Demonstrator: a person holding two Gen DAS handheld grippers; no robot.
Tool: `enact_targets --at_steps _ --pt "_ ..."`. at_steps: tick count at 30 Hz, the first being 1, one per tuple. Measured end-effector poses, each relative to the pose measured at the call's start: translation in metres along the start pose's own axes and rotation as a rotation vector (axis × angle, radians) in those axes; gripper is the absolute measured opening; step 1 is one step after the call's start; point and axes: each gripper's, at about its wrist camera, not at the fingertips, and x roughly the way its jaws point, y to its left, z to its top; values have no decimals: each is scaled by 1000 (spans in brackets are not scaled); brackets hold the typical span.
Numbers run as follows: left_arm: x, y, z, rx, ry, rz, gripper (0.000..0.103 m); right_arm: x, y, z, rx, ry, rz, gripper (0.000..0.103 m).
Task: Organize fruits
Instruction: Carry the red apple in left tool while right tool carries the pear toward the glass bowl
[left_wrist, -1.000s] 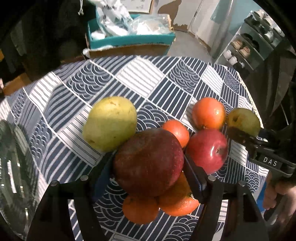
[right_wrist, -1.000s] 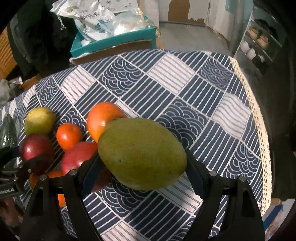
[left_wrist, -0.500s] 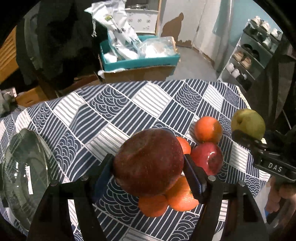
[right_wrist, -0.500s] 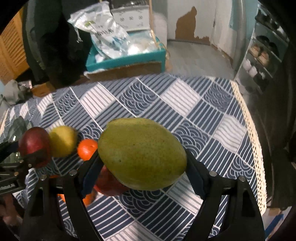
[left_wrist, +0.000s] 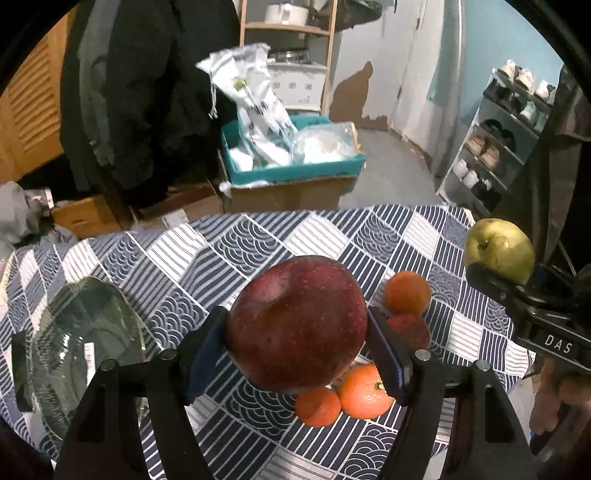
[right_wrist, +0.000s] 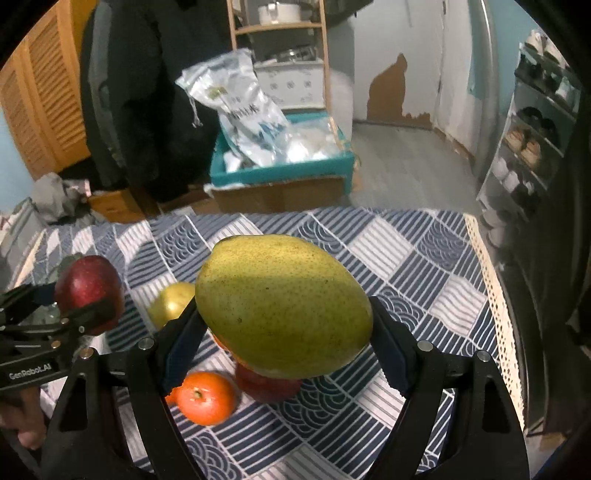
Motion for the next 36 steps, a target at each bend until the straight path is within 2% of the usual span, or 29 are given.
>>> enact_targets --at_steps 19,27,36 --pt "-69 33 13 -45 -130 30 76 -57 49 27 -55 -134 66 83" --pt "-86 55 14 -78 -158 48 76 -61 74 37 -75 -144 111 83" --pt "-94 86 11 -120 -175 88 76 -47 116 47 -118 -122 163 83"
